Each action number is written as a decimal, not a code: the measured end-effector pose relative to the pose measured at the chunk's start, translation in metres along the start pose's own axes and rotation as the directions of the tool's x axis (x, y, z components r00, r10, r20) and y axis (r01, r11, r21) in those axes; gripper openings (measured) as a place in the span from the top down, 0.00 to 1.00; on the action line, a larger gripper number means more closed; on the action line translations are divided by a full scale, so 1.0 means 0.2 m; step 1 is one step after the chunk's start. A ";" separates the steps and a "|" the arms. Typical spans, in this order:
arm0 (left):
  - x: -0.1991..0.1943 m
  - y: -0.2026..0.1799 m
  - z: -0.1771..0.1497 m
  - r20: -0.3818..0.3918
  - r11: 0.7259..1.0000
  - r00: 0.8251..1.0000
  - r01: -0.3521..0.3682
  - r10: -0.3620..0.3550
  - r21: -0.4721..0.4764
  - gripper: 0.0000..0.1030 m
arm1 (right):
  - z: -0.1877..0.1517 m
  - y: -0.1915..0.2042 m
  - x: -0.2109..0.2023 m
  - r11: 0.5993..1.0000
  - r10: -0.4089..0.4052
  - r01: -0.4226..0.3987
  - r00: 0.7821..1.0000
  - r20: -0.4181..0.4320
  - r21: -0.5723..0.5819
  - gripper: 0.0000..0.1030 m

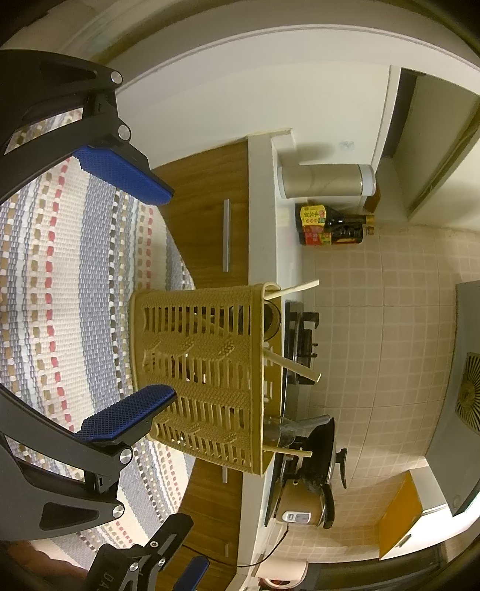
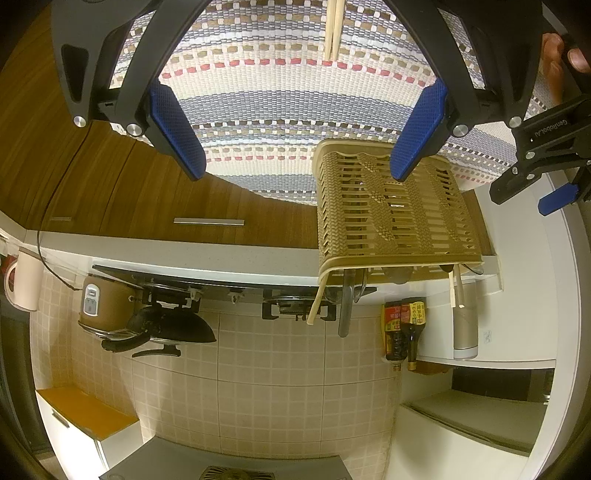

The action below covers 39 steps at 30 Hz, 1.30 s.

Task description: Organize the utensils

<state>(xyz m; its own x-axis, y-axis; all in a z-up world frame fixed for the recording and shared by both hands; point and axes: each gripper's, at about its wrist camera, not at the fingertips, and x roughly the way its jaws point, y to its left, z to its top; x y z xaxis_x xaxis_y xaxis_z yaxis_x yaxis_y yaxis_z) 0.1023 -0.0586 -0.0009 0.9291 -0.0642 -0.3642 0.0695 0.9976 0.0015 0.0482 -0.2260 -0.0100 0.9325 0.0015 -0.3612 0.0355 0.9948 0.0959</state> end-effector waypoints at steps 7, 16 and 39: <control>0.00 0.00 0.00 -0.007 1.000 1.000 0.010 -0.010 -0.003 0.08 | 0.00 0.00 0.00 1.000 0.000 0.000 1.000 0.000 -0.002 0.08; 0.00 0.00 0.00 -0.009 1.000 1.000 0.016 -0.016 -0.004 0.08 | 0.00 0.00 0.00 1.000 0.001 -0.001 1.000 0.000 -0.001 0.08; 0.00 -0.01 0.00 -0.004 1.000 1.000 0.024 -0.024 0.008 0.08 | 0.00 -0.01 0.01 1.000 0.004 -0.004 1.000 -0.007 0.001 0.08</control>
<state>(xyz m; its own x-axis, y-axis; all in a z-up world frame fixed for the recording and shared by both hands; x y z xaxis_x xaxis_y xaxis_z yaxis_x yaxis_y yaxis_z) 0.1029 -0.0611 -0.0014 0.9258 -0.0877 -0.3676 0.0944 0.9955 0.0004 0.0494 -0.2276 -0.0099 0.9302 0.0060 -0.3670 0.0323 0.9946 0.0982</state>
